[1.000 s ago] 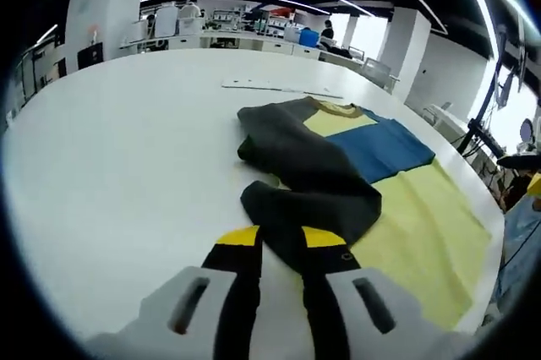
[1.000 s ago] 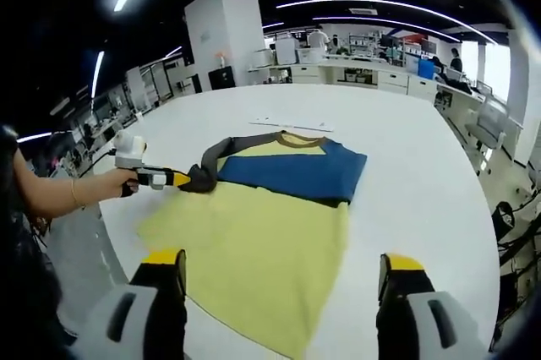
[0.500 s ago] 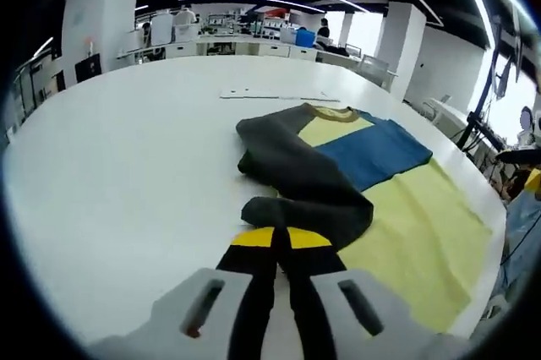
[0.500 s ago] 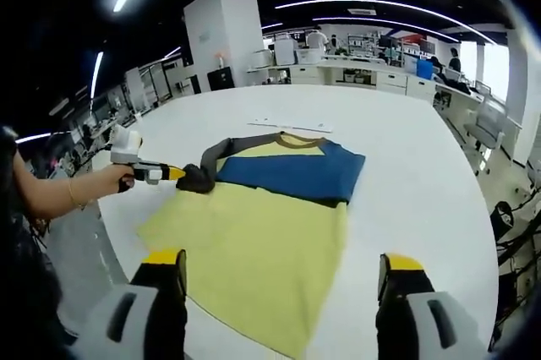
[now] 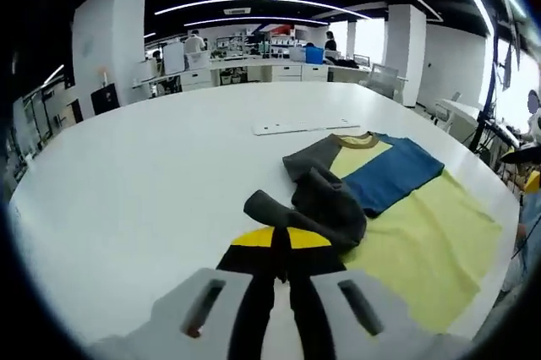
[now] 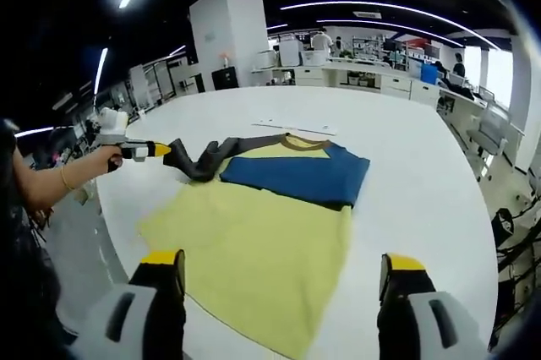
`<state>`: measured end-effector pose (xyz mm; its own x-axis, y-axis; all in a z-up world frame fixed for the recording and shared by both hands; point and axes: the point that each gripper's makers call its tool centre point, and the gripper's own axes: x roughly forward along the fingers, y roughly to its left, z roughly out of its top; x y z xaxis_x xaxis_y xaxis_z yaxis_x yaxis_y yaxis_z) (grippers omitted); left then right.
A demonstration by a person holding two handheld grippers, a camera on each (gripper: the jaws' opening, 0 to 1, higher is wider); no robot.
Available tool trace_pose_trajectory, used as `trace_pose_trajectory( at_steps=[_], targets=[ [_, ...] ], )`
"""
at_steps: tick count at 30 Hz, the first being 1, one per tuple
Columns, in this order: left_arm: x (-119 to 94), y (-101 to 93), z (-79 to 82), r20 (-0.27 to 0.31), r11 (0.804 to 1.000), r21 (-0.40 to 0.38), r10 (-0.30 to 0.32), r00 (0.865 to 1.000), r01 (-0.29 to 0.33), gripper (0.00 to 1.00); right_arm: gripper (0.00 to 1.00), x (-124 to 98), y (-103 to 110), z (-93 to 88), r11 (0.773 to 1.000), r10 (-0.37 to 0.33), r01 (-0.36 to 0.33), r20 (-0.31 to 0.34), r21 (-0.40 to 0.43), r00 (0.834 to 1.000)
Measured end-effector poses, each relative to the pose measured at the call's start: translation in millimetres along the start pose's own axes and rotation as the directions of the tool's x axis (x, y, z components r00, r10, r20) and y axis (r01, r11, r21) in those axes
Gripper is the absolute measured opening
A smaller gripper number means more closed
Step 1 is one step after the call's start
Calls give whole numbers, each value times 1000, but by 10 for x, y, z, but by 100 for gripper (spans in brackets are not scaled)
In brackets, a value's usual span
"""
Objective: Fold the garment on the visible template until the final outline fits inside the template.
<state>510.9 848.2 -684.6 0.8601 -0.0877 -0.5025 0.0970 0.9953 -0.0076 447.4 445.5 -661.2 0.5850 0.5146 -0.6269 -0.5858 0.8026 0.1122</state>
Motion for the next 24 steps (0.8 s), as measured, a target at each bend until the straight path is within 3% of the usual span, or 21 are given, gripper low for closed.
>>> trace_pose_trajectory(
  at_steps=[10,15,17,24],
  targets=[
    [-182,466,-28,11,994,-26,108,994,-107,0,96,5,30,-28,1000,4,-4,-14,-5,1000],
    [-233,773,-70,10,982,-28,188,982,-188,0,98,11,15,-36,1000,-2,2,-20,-6,1000],
    [-223,830,-45,42,983,-22,185,982,-184,0,99,17,-13,-37,1000,-14,14,-20,-1,1000],
    [-229,1050,-172,4,972,-5,235,972,-235,0,99,34,-28,-23,1000,-23,23,-30,4,999]
  ],
)
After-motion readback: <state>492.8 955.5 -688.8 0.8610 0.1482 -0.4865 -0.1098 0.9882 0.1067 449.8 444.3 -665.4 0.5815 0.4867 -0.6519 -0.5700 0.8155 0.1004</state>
